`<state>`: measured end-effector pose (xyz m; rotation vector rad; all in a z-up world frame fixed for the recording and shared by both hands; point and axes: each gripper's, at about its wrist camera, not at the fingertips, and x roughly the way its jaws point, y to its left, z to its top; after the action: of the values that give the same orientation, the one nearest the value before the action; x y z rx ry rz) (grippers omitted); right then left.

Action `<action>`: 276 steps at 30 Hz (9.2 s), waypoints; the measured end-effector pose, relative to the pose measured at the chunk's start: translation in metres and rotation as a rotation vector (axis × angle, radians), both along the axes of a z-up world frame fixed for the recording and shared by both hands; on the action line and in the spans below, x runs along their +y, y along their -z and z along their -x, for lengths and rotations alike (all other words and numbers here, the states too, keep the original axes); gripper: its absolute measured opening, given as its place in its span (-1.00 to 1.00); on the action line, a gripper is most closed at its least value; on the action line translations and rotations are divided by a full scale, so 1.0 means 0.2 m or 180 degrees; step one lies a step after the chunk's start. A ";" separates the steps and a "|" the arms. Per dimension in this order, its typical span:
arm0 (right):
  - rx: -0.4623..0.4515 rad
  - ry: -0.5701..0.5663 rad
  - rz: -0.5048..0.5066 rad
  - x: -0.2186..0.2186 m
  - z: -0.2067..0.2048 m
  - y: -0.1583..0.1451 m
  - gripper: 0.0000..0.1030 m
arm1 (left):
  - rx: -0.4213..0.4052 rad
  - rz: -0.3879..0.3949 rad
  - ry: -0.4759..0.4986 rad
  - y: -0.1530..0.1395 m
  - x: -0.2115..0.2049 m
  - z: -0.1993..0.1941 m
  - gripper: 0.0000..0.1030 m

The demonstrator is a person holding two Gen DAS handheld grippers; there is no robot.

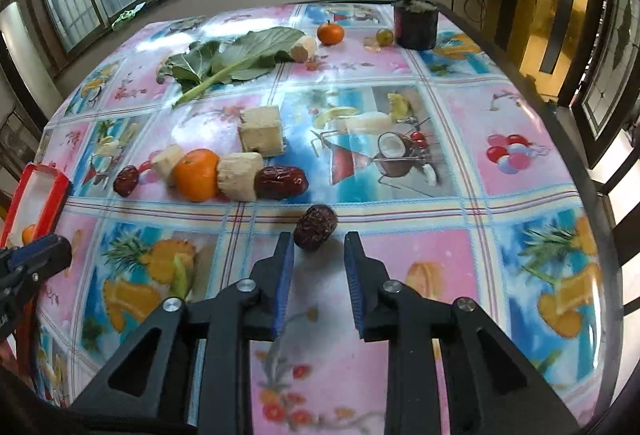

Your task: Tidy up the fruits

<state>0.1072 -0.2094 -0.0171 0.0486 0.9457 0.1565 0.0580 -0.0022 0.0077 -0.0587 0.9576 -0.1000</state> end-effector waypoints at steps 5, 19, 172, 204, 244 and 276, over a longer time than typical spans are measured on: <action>-0.0016 -0.0019 0.0022 0.01 -0.05 0.00 -0.47 | 0.0020 -0.0023 0.0008 0.01 -0.02 -0.03 -0.50; -0.0006 -0.0078 0.0129 0.03 -0.09 0.00 -0.50 | 0.0084 -0.0007 0.0057 0.05 -0.05 -0.06 -0.50; -0.0564 -0.0674 0.0041 0.81 0.30 -0.60 0.49 | -0.0185 -0.0620 -0.0548 -0.33 0.30 0.26 -0.14; -0.0590 -0.0648 0.0014 0.76 0.30 -0.62 0.56 | -0.0212 -0.0674 -0.0520 -0.35 0.27 0.24 -0.10; -0.0463 -0.0580 -0.0235 0.68 0.27 -0.59 0.57 | -0.0193 -0.0759 -0.0513 -0.33 0.23 0.21 -0.09; -0.0028 -0.0345 -0.0156 0.17 -0.01 -0.16 0.58 | 0.0052 -0.0658 0.0273 0.00 0.00 -0.25 0.02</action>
<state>0.1095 -0.1761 0.0141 0.0419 0.9361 0.2799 0.1077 -0.0017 0.0079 0.1722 0.9822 -0.0792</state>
